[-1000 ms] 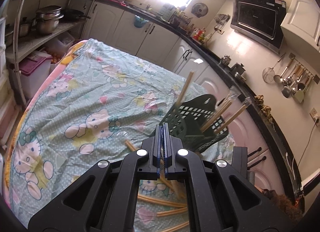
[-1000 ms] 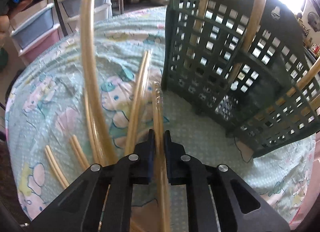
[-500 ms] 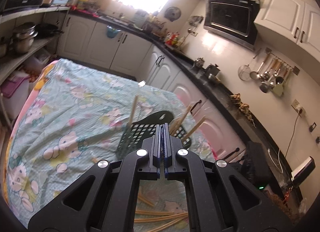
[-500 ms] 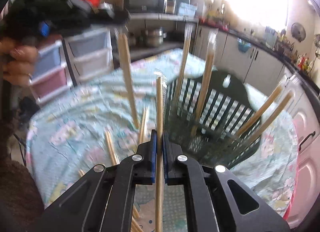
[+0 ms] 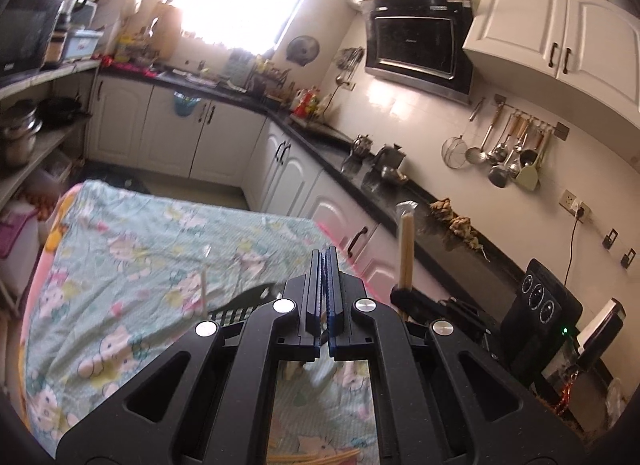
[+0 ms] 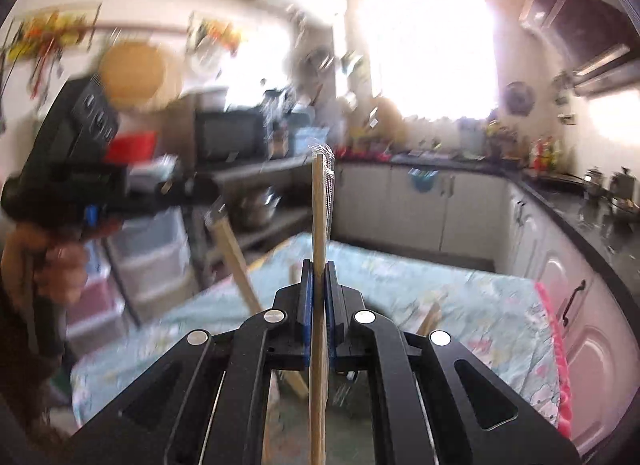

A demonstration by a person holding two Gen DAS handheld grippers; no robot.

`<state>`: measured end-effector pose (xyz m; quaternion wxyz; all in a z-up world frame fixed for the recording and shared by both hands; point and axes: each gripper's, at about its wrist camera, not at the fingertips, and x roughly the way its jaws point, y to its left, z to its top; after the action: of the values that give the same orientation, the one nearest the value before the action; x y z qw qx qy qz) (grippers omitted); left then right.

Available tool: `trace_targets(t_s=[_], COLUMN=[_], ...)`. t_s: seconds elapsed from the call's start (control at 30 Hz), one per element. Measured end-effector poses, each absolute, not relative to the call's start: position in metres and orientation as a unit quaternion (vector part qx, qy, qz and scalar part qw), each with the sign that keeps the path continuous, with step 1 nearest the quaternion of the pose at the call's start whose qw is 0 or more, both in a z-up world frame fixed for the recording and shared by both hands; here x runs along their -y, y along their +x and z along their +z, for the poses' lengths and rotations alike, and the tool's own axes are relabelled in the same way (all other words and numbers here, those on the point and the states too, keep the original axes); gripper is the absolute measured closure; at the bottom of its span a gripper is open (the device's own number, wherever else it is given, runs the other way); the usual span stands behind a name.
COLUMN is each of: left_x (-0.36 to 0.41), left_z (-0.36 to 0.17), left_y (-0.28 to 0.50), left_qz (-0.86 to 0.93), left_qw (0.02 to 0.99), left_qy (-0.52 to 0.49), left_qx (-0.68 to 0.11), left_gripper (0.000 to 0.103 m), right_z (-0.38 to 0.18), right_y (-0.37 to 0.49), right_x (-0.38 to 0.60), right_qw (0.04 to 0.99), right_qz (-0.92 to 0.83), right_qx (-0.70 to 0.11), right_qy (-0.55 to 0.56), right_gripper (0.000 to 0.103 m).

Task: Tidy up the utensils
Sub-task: 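Lift the left tool's chopstick above the caddy while the right tool raises its chopstick there, then lower the left tool's chopstick into the caddy while the right tool inserts and releases its own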

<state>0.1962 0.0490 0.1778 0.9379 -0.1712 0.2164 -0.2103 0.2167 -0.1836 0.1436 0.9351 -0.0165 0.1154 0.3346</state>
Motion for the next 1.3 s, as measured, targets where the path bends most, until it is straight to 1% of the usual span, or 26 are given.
trace_targets(t_s=[0.13,0.37,0.57,0.73,0.97,1.3], left_x=[-0.043,-0.04,-0.043,-0.043,-0.041,-0.045], left_z=[0.192,0.206,0.203,0.191,0.173,0.141], left_y=[0.2,0.211,0.222,0.232,0.242,0.254], left_qz=[-0.214,-0.202,-0.18,-0.163,-0.159,-0.156], left_qw=[0.941,0.947,0.954,0.957,0.955,0.947], left_qy=[-0.166,-0.153,-0.14,-0.13,-0.13,-0.151], left_qx=[-0.205,-0.195,-0.194,-0.202,-0.215,-0.238], left_gripper=[0.103,0.103,0.103,0.103,0.103,0.103], right_z=[0.152,0.156,0.15,0.139,0.116,0.079], right_y=[0.229,0.252,0.275,0.291,0.306,0.324], right_x=[0.197,0.197,0.188,0.173,0.162,0.156], right_qw=[0.946,0.959,0.967,0.974,0.979,0.983], right_qz=[0.313,0.279,0.251,0.224,0.202,0.181], right_qx=[-0.088,-0.041,-0.007,0.011,0.009,-0.019], right_qy=[0.014,0.032,0.038,0.019,0.015,0.007], right_gripper=[0.097,0.097,0.097,0.097,0.097,0.097])
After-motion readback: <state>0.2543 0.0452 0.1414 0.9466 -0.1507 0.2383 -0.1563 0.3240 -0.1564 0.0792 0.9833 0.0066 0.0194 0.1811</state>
